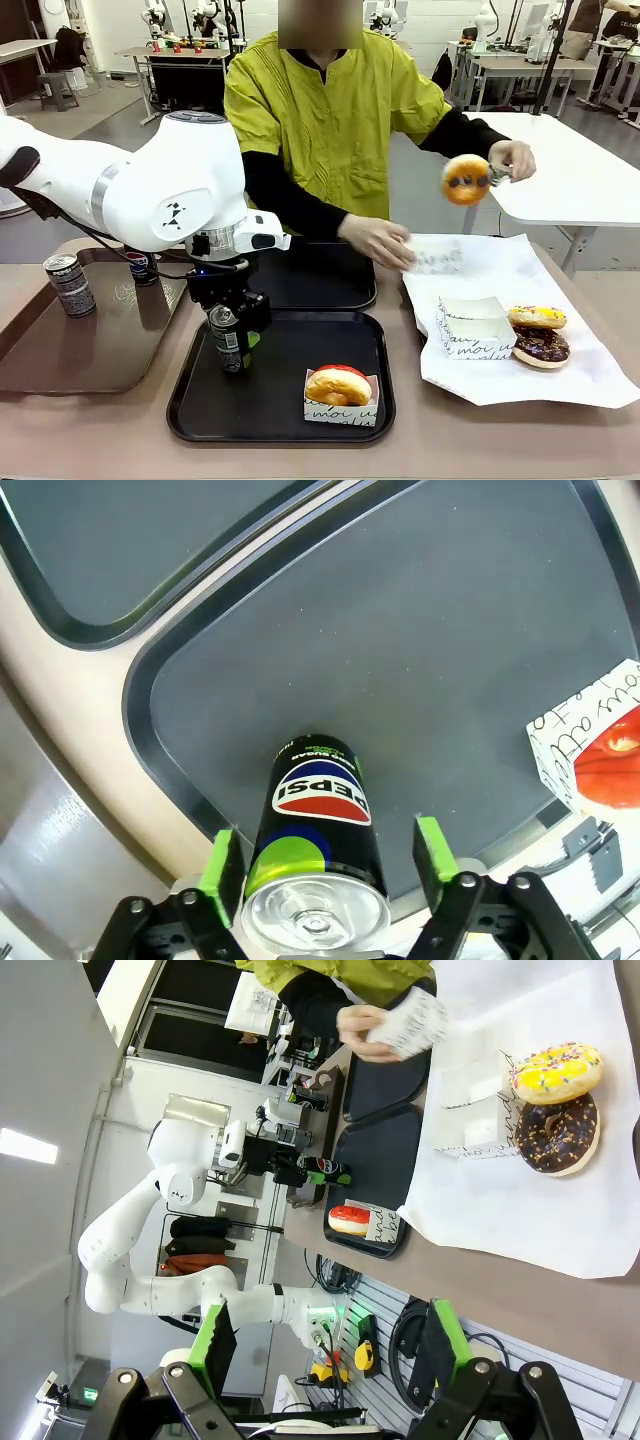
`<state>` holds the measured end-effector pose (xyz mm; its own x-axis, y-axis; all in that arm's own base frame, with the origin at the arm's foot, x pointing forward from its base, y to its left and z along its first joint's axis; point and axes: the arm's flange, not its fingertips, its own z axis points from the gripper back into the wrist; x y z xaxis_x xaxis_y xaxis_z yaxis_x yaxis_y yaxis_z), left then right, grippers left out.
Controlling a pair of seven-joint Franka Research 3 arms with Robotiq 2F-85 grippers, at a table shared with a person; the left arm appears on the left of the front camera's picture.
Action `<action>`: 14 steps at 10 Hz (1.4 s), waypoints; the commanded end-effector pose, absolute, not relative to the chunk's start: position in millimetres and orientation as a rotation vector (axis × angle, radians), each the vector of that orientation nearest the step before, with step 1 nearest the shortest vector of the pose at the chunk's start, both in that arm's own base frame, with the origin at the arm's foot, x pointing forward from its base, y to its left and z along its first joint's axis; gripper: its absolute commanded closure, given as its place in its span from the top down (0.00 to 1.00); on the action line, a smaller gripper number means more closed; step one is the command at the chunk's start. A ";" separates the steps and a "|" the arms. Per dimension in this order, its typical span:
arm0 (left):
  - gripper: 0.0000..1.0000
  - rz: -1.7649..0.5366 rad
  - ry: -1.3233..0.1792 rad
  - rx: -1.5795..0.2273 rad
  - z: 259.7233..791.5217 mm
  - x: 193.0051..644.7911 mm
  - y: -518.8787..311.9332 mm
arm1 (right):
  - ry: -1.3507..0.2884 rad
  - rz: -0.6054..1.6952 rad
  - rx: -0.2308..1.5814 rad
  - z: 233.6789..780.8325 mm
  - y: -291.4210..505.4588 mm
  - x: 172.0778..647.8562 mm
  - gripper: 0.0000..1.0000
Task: Set up donuts and drinks on trays.
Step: Pick up one Pepsi coke and place it on the Flat Tray.
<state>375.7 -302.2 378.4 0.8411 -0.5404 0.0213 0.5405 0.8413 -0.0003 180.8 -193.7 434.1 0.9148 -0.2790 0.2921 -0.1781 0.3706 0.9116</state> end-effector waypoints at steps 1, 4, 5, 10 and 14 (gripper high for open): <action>1.00 -0.581 -0.022 -0.043 387.7 371.8 -301.0 | -0.463 -0.058 1.218 434.8 -195.0 183.6 1.00; 1.00 -0.487 -0.047 -0.024 415.0 360.4 -304.7 | -0.463 -0.058 1.218 434.8 -195.0 183.6 1.00; 1.00 -0.400 -0.036 -0.024 429.6 352.2 -305.1 | -0.463 -0.058 1.218 434.8 -195.0 183.6 1.00; 1.00 -0.300 -0.086 -0.008 490.1 308.5 -294.7 | -0.463 -0.058 1.218 434.8 -195.0 183.6 1.00; 1.00 -0.330 -0.082 0.004 491.4 316.8 -296.2 | -0.463 -0.058 1.218 434.8 -195.0 183.6 1.00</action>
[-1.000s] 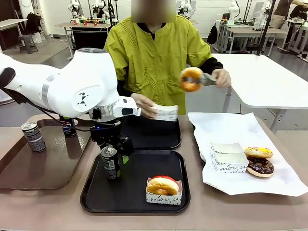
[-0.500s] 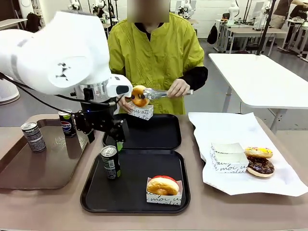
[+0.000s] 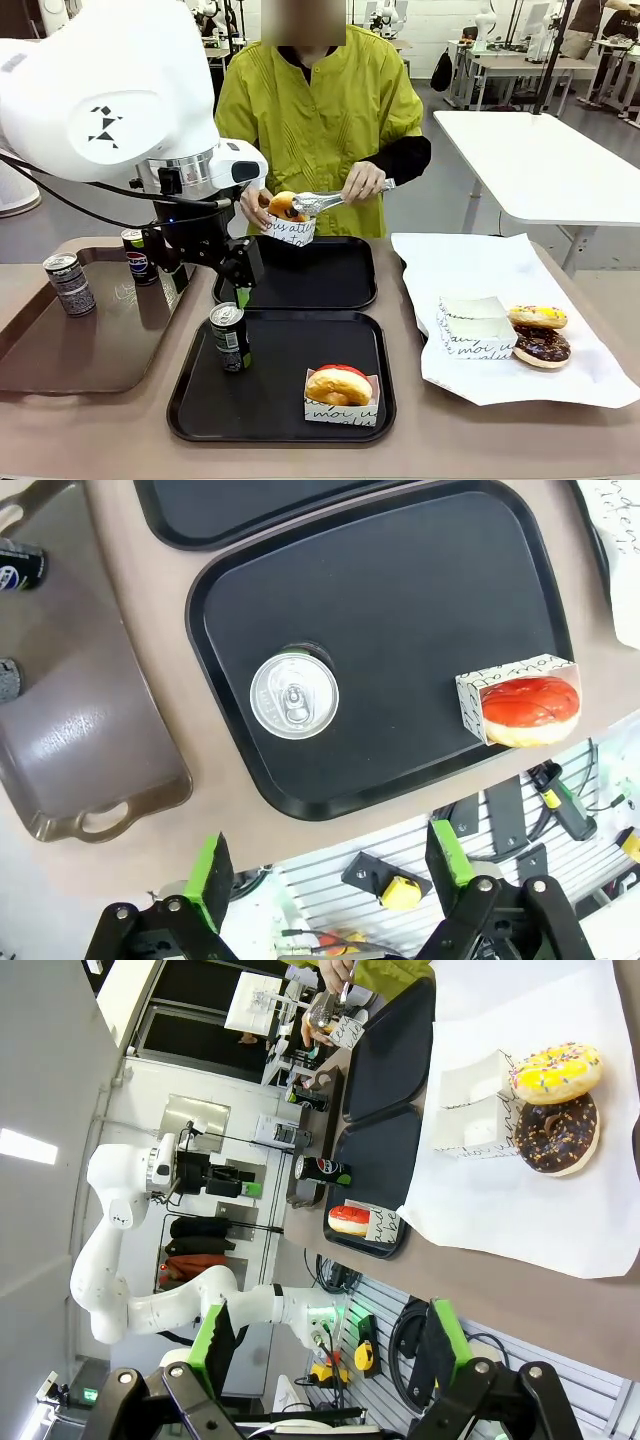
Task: Set up donuts and drinks on trays.
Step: Pick up one Pepsi coke and place it on the Flat Tray, then pick up one Pepsi coke from the Handle tray and place it on the Flat Tray without a Pepsi coke.
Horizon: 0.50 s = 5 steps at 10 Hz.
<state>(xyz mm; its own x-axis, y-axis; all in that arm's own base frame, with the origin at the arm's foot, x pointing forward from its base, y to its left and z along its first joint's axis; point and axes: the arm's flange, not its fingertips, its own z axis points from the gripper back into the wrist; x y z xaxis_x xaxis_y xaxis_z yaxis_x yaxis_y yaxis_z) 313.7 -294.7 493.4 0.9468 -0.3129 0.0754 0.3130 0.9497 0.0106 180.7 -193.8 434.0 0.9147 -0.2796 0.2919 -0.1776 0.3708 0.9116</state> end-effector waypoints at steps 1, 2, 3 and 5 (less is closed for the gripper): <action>1.00 -0.330 -0.082 0.004 491.4 316.8 -296.2 | -0.463 -0.058 1.218 434.8 -195.0 183.6 1.00; 1.00 -0.330 -0.082 0.004 491.4 316.8 -296.2 | -0.463 -0.058 1.218 434.8 -195.0 183.6 1.00; 1.00 -0.330 -0.082 0.004 491.4 316.8 -296.2 | -0.463 -0.058 1.218 434.8 -195.0 183.6 1.00; 1.00 -0.330 -0.082 0.004 491.4 316.8 -296.2 | -0.463 -0.058 1.218 434.8 -195.0 183.6 1.00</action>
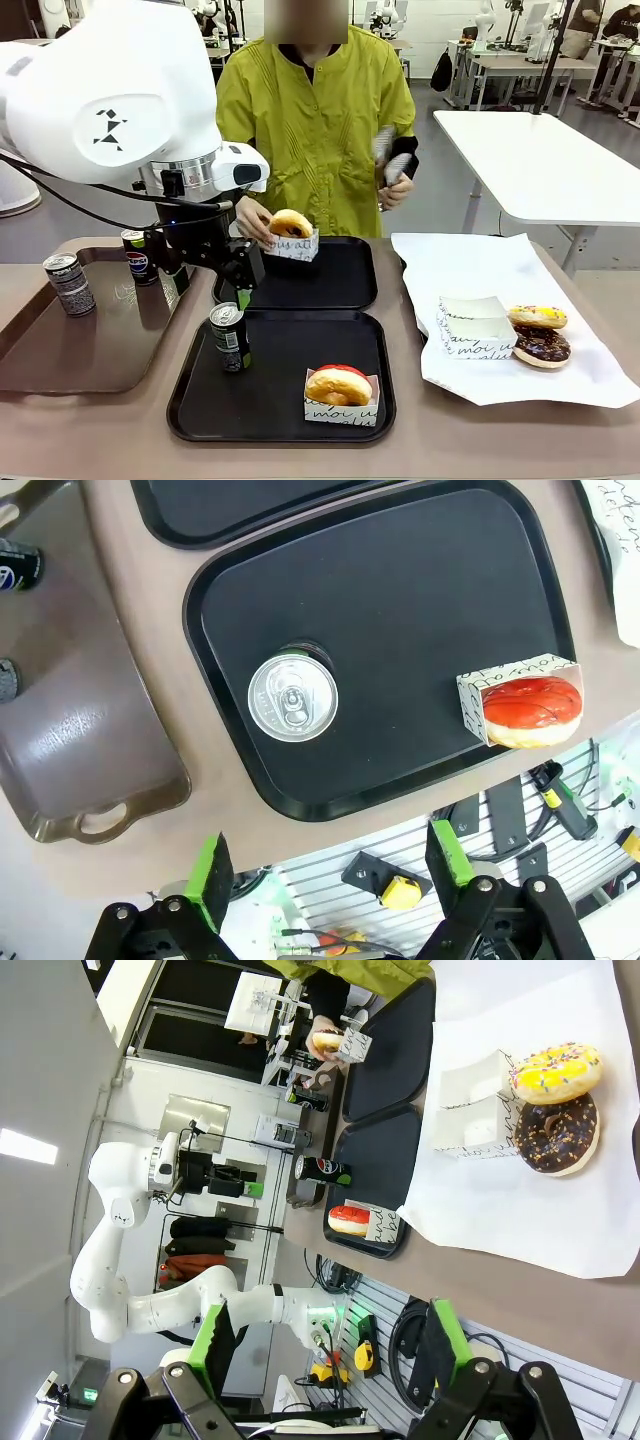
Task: Set up donuts and drinks on trays.
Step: Pick up one Pepsi coke from the Handle tray and place it on the Flat Tray without a Pepsi coke.
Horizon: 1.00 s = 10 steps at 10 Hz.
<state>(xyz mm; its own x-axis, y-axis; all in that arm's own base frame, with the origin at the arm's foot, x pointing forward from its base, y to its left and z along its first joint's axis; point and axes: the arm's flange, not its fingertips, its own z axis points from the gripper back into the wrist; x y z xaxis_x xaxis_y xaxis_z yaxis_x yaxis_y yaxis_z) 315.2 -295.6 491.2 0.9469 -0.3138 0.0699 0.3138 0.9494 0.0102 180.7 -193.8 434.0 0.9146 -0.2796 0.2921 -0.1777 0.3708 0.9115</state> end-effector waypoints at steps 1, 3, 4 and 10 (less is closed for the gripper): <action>1.00 -0.330 -0.082 0.004 491.4 316.8 -296.2 | -0.463 -0.058 1.218 434.8 -195.0 183.6 1.00; 1.00 -0.330 -0.082 0.004 491.4 316.8 -296.2 | -0.463 -0.058 1.218 434.8 -195.0 183.6 1.00; 1.00 -0.320 -0.071 -0.001 491.2 315.3 -295.6 | -0.463 -0.058 1.218 434.8 -195.0 183.6 1.00; 1.00 -0.105 -0.205 -0.038 595.2 392.5 -150.5 | -0.463 -0.058 1.218 434.8 -195.0 183.6 1.00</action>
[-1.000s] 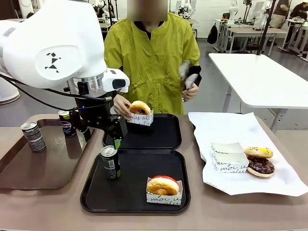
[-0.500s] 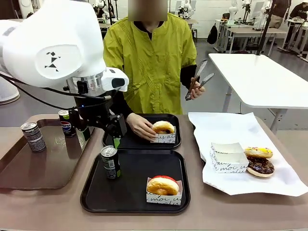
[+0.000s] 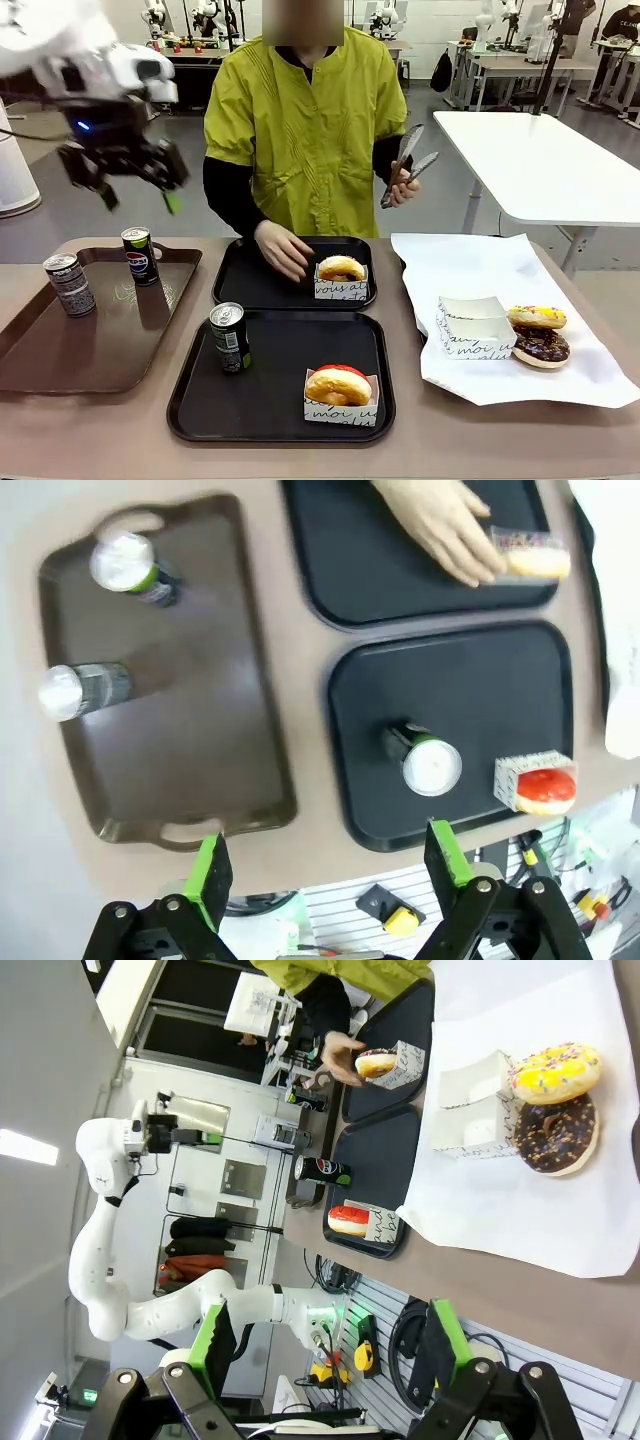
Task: Set up donuts and drinks on trays.
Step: Pick up one Pepsi coke from the Handle tray and place it on the Flat Tray without a Pepsi coke.
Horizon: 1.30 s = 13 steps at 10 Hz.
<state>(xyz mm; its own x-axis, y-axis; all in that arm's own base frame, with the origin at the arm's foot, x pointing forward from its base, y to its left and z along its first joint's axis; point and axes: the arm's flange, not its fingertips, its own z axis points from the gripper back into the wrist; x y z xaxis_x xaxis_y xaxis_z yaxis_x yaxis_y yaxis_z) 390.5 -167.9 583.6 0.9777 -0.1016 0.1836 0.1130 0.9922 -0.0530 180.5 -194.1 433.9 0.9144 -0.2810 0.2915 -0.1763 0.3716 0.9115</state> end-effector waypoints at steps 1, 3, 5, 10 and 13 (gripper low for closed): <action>1.00 -0.081 -0.214 -0.021 606.4 408.1 -123.7 | -0.463 -0.058 1.218 434.8 -195.0 183.6 1.00; 1.00 -0.002 -0.208 -0.019 607.2 411.9 -77.7 | -0.463 -0.058 1.218 434.8 -195.0 183.6 1.00; 1.00 0.071 -0.204 -0.029 606.3 420.9 -35.9 | -0.463 -0.058 1.218 434.8 -195.0 183.6 1.00; 1.00 0.151 -0.207 -0.046 602.6 423.8 2.2 | -0.463 -0.058 1.218 434.8 -195.0 183.6 1.00; 1.00 0.151 -0.207 -0.046 602.6 423.8 2.2 | -0.463 -0.058 1.218 434.8 -195.0 183.6 1.00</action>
